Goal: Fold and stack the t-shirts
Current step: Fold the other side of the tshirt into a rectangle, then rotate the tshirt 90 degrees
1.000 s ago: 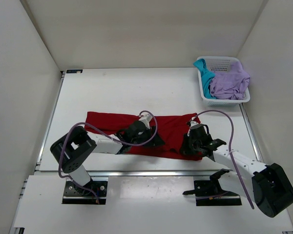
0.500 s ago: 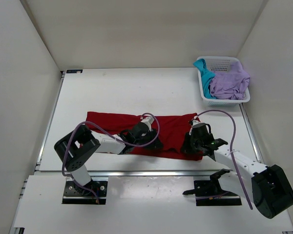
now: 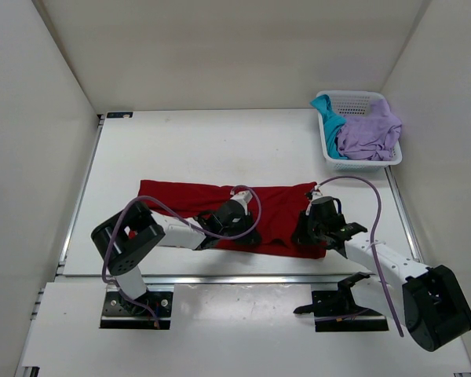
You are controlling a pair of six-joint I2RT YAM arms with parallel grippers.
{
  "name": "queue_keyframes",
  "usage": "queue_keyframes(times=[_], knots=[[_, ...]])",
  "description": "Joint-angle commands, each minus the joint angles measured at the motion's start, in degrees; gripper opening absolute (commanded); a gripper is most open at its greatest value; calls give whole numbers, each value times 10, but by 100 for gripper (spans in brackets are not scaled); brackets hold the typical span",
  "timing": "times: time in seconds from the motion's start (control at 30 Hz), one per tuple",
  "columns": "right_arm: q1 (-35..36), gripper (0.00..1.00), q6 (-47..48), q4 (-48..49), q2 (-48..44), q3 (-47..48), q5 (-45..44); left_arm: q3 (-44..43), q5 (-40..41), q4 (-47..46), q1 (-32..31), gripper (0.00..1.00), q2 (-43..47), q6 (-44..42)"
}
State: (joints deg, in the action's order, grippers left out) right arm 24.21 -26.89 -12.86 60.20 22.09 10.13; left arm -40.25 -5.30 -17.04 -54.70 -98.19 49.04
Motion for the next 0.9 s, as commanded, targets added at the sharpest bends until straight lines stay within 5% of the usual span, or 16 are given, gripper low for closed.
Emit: queue_keyframes(times=[0.0, 0.13, 0.47, 0.63, 0.87], knots=[[-2, 0, 3, 18, 3, 4, -12, -11, -14, 2, -2, 19, 5, -3], [-13, 0, -6, 20, -2, -3, -12, -3, -18, -3, 12, 0, 27, 3], [-31, 0, -17, 17, -15, -18, -25, 42, -40, -8, 28, 1, 69, 15], [-41, 0, -15, 6, -32, -23, -29, 77, -38, -33, 36, 15, 57, 31], [-21, 4, -15, -27, -55, 38, -57, 93, -39, -7, 57, 52, 126, 12]])
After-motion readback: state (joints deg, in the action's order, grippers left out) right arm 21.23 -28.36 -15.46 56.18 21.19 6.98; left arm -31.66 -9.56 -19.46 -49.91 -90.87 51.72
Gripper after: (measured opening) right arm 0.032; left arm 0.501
